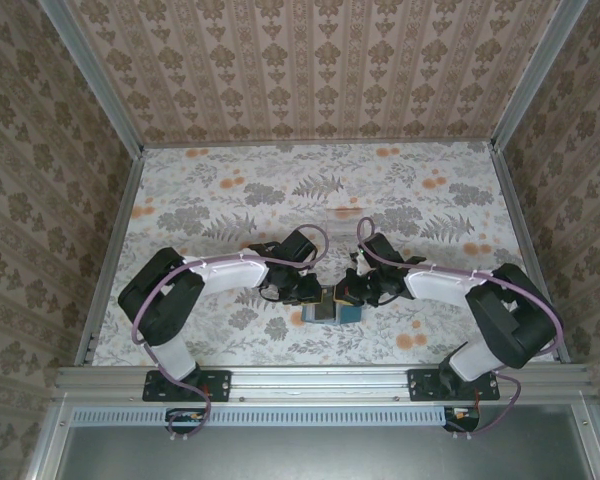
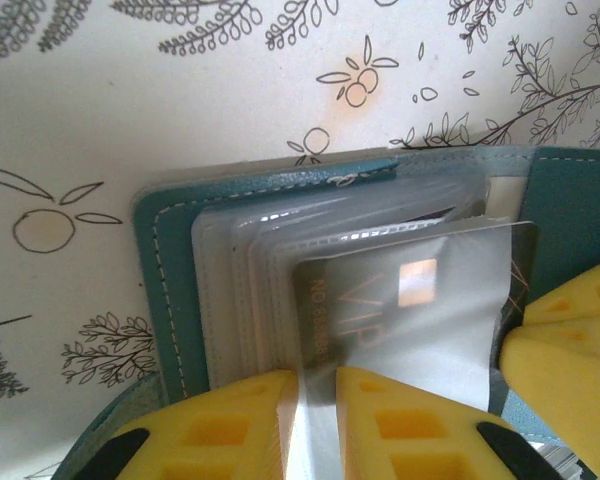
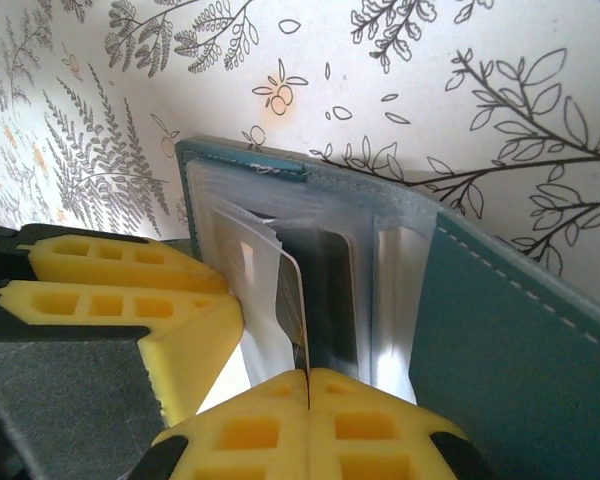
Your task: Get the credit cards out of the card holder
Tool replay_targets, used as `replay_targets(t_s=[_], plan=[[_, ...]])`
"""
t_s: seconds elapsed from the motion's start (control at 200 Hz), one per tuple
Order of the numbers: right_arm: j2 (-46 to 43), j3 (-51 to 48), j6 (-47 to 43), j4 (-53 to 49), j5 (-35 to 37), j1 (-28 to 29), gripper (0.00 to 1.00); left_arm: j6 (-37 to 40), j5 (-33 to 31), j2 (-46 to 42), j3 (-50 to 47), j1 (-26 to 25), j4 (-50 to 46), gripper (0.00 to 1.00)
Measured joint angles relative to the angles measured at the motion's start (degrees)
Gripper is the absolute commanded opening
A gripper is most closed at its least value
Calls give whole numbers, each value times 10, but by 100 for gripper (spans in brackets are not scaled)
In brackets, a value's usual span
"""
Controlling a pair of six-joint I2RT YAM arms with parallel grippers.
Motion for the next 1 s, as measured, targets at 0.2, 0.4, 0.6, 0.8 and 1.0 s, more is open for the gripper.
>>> replay_targets(t_s=[0.2,0.4,0.6,0.8,1.0], plan=[[-40,1,-26,-59,23,-14,3,0,-1,1,0,0,0,20],[-48,18,-59,-127,56,-26,2,2,-1,1,0,0,0,20],[-49,33,-77,-165,80,-27,2,3,-1,2,0,0,-1,20],[-49,39,-88,-189,100,-28,2,7,-1,2,2,0,-3,20],[-49,47,-91,-203,106,-29,2,9,-1,3,4,0,-7,20]])
